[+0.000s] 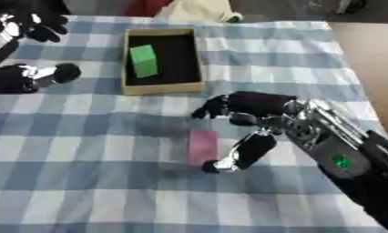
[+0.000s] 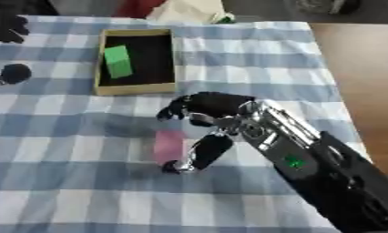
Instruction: Pick up objects on the table and place them in the box.
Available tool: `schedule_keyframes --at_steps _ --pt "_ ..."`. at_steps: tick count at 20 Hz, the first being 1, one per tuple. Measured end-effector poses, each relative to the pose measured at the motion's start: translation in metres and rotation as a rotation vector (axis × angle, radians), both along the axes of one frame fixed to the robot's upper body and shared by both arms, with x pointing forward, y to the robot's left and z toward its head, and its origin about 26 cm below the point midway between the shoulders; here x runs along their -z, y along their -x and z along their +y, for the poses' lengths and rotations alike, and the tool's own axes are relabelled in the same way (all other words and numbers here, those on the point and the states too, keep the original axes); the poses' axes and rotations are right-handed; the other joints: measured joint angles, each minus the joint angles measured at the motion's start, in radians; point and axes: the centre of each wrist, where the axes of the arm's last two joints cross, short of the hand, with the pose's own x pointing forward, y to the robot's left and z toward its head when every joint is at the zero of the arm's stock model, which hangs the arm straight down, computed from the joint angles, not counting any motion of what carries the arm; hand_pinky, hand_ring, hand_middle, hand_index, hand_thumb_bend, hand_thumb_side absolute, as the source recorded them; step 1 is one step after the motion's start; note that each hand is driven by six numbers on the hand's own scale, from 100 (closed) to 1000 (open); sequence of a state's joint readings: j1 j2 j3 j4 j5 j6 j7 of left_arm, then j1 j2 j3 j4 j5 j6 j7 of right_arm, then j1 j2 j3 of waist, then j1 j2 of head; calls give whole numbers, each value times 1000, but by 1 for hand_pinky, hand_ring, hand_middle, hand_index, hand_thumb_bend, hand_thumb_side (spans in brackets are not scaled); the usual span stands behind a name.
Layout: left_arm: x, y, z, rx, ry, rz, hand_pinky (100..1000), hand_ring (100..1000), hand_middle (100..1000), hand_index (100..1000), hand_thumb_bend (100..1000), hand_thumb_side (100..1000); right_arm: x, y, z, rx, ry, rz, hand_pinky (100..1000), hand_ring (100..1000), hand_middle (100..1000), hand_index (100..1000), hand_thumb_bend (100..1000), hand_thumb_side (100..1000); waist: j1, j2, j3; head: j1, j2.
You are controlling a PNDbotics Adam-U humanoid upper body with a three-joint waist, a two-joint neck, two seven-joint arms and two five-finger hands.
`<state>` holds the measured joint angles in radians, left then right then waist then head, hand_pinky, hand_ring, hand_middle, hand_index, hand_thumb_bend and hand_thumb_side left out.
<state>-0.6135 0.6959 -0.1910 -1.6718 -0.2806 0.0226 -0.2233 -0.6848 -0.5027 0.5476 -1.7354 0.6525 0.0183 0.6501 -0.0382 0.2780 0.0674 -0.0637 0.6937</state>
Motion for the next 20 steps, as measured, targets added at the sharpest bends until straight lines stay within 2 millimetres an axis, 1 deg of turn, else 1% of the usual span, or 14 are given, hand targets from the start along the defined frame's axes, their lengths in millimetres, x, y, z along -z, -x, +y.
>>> schedule_keyframes --at_steps 3,4,12,17,20 --pt "0 0 0 2 1 1 805 747 731 886 792 809 2 -1 -1 16 16 -4 834 817 845 973 524 675 1 0 0 0 0" --pt "0 0 0 4 1 2 805 747 732 886 790 809 4 -3 -1 23 21 -3 833 815 841 968 506 663 2 0 0 0 0" --pt "1 0 -1 10 2 7 805 748 732 886 783 811 24 -19 -2 70 52 1 834 814 832 953 447 633 5 1 2 -1 0" --pt "1 0 -1 11 2 8 805 748 733 886 778 812 33 -25 0 76 68 -8 834 814 822 938 422 622 6 2 3 -1 1" --pt "1 0 0 11 2 10 805 748 733 886 776 813 36 -26 1 73 72 -18 833 812 806 914 407 613 6 2 3 -1 1"
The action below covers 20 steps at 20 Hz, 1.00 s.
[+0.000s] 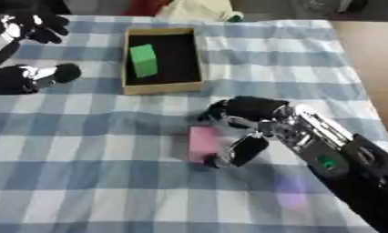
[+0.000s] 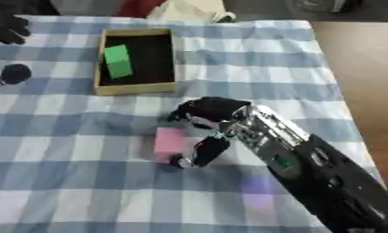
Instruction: Pick up objects on the table and place them in the box.
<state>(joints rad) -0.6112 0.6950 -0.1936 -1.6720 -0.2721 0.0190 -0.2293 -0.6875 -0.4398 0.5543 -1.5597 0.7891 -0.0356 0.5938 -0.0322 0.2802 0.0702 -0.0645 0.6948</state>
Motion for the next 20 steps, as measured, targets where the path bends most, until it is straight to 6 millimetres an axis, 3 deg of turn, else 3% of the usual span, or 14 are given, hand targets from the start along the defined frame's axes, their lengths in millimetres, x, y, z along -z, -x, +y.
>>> schedule_keyframes --at_steps 3,10,15,20 --pt "0 0 0 1 0 0 806 749 733 886 772 814 1 -1 1 -5 1 -10 832 809 790 860 393 603 0 0 0 0 0" --pt "1 0 0 4 -2 3 806 753 736 887 765 817 3 -1 1 -8 -23 -45 823 784 756 627 295 536 0 0 -1 0 0" --pt "2 0 0 3 -2 5 807 753 735 887 760 819 3 1 -1 10 -87 -99 817 767 735 574 269 524 0 0 -3 1 0" --pt "2 0 1 3 -2 6 807 753 735 887 756 821 -10 9 -5 18 -183 -172 811 751 715 557 246 516 -1 0 -8 5 0"
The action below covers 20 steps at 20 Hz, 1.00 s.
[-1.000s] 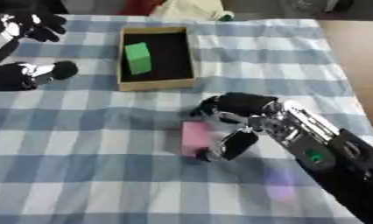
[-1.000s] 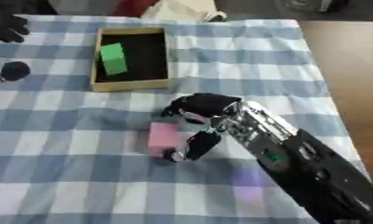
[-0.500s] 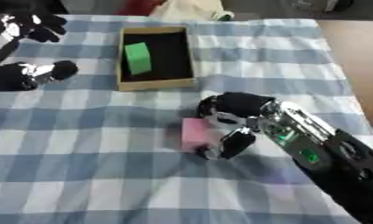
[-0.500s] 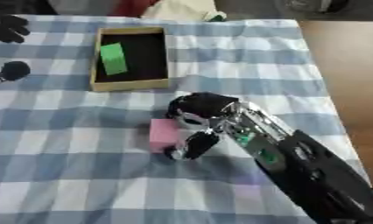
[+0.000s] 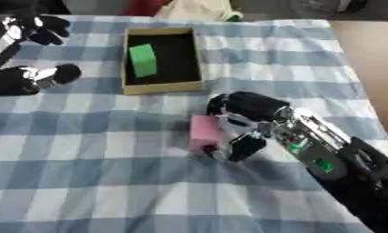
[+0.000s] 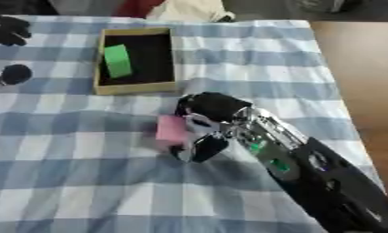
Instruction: Pick up objects on the table and place them in the box.
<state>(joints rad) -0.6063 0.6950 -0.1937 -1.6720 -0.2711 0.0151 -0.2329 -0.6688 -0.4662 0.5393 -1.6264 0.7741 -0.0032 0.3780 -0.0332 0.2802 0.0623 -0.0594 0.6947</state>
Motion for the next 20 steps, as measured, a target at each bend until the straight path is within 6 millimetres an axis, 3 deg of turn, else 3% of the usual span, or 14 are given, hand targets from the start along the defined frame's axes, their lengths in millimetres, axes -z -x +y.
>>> schedule_keyframes --at_steps 4,10,11,12,16,20 --pt "1 0 1 -1 1 2 808 753 735 888 752 821 -23 13 -5 -16 -71 -37 810 745 710 559 241 521 -4 0 -1 4 0" --pt "3 0 1 -2 1 8 807 752 734 887 747 823 -74 32 -16 -38 -135 -66 814 748 715 565 239 516 -7 0 1 6 -1" --pt "3 0 2 -2 1 8 807 751 734 888 747 824 -82 34 -17 -36 -138 -74 817 749 717 566 110 555 -8 0 2 7 -1" --pt "3 0 2 -2 2 8 807 751 733 887 747 824 -89 34 -17 -33 -139 -81 817 749 717 566 238 514 -9 0 6 7 -1" --pt "4 0 0 7 15 7 806 749 731 886 744 824 -108 28 -18 -14 -141 -108 822 754 724 578 243 496 -10 0 25 2 -3" --pt "4 2 -6 32 37 -3 806 748 729 882 738 824 -115 5 -20 27 -147 -126 824 754 725 583 244 494 -9 2 54 -16 -16"
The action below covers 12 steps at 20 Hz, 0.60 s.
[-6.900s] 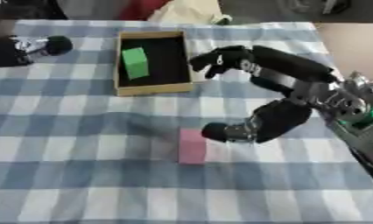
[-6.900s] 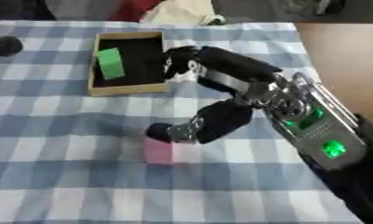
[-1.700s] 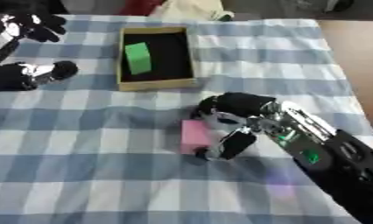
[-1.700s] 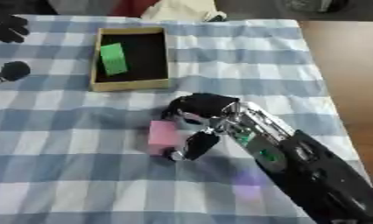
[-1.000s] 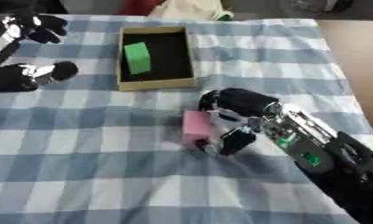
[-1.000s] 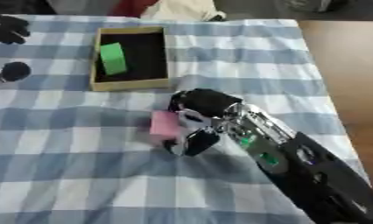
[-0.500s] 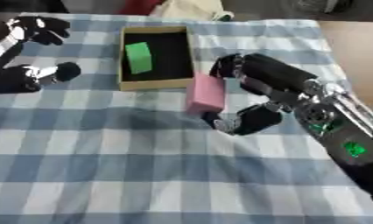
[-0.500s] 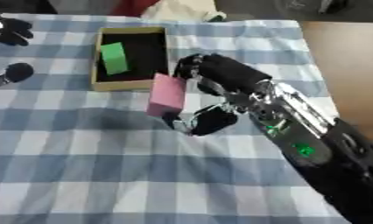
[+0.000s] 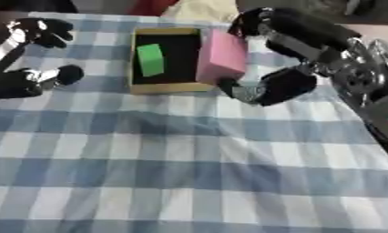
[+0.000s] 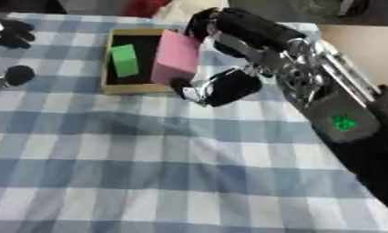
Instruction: Pick up objects on the table and place them in the box.
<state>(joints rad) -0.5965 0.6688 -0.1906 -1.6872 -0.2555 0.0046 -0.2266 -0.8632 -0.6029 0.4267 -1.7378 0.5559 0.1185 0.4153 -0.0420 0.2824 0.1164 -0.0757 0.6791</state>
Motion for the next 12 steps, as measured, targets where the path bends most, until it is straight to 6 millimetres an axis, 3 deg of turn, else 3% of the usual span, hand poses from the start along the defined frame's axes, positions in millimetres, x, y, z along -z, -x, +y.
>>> schedule_keyframes --at_steps 7,12 --pt "-5 7 -14 61 27 -39 808 749 726 878 735 830 6 -49 0 89 -21 -46 830 758 730 594 249 490 5 12 45 -40 -20" --pt "-10 13 -23 104 36 -58 808 749 726 879 733 832 22 -80 1 156 -14 -56 831 758 729 594 247 483 12 17 64 -60 -25"
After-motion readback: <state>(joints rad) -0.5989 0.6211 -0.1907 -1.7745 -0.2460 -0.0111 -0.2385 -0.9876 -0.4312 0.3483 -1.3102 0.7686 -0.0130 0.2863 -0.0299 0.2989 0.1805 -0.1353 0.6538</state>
